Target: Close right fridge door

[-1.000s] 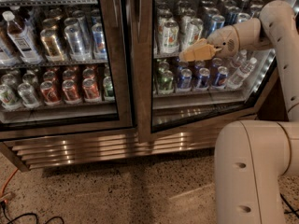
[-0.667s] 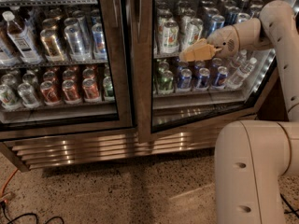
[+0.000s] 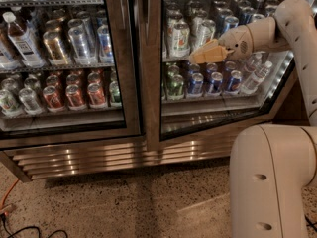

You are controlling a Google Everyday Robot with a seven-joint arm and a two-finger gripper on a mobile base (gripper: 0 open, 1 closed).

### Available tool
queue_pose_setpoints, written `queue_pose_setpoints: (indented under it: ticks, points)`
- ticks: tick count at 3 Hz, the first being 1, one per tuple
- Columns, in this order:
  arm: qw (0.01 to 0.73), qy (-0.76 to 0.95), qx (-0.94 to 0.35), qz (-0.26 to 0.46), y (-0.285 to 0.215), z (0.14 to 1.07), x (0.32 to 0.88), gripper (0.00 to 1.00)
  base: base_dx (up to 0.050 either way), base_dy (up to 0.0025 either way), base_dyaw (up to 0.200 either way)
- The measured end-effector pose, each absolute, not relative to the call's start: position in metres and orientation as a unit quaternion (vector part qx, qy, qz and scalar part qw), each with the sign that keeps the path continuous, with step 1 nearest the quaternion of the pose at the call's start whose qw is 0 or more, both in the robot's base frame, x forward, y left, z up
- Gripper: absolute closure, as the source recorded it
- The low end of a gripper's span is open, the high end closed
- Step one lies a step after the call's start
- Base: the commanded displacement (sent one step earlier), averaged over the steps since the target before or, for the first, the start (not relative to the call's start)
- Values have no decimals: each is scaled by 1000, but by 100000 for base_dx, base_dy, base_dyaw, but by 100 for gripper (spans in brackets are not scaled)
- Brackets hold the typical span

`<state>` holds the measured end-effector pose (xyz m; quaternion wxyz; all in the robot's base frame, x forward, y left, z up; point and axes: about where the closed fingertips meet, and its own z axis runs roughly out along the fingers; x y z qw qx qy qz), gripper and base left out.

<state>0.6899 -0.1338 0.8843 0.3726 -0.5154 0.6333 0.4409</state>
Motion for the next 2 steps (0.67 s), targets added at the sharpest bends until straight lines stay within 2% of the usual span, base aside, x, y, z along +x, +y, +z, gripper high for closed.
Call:
queue_pose_setpoints:
  ticks: [2]
  points:
    - [396, 645, -498, 424, -140, 895, 692, 100, 0, 0, 0]
